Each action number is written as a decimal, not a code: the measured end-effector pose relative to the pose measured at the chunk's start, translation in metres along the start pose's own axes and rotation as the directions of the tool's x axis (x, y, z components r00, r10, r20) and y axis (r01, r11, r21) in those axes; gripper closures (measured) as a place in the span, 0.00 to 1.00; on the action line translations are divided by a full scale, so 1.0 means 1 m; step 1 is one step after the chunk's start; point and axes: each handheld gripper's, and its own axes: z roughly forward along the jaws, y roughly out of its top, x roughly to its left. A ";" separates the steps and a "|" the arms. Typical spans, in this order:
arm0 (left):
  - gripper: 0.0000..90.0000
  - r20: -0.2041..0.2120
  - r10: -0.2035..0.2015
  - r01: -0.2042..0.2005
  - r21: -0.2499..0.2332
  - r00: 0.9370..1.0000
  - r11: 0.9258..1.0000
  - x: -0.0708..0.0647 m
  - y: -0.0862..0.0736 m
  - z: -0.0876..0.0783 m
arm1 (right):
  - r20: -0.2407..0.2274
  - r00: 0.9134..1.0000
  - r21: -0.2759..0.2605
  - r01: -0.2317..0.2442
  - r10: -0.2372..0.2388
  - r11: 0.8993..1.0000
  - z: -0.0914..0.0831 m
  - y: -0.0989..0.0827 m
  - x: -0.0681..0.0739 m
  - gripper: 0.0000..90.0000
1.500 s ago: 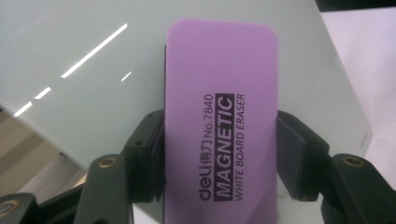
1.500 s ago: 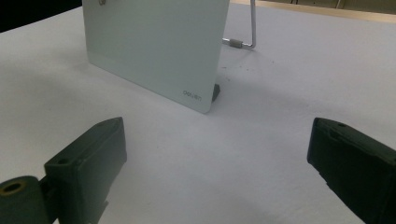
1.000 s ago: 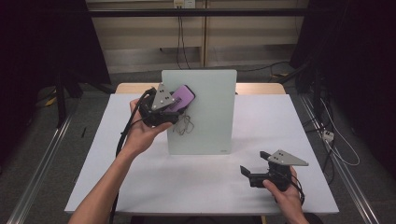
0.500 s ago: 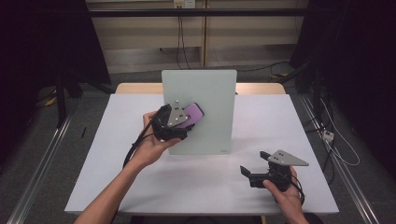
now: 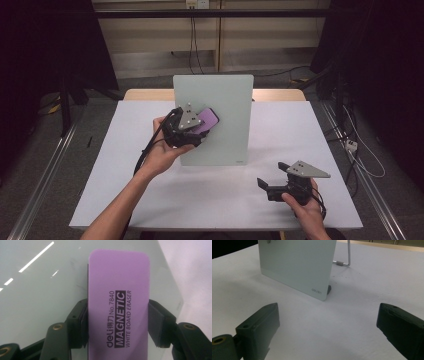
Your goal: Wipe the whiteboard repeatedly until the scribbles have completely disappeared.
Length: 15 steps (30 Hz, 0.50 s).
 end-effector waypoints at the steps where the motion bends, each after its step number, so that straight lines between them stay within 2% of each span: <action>1: 0.45 -0.005 -0.015 0.015 -0.008 1.000 1.000 0.004 0.002 -0.003 | 0.000 1.000 -0.001 0.001 -0.001 1.000 0.000 0.000 0.000 0.05; 3: 0.46 -0.015 -0.040 0.040 -0.021 0.999 0.999 0.013 0.003 -0.009 | 0.001 1.000 0.000 0.001 -0.001 1.000 0.000 0.000 0.000 0.05; 8: 0.46 -0.054 -0.058 0.056 -0.028 0.997 0.998 0.025 0.006 -0.019 | -0.001 1.000 0.003 -0.005 0.005 1.000 0.000 0.000 0.000 0.05; 15: 0.45 -0.051 -0.021 0.020 -0.008 0.999 1.000 0.013 0.005 -0.009 | 0.000 1.000 0.004 -0.006 0.006 1.000 0.001 0.000 0.000 0.05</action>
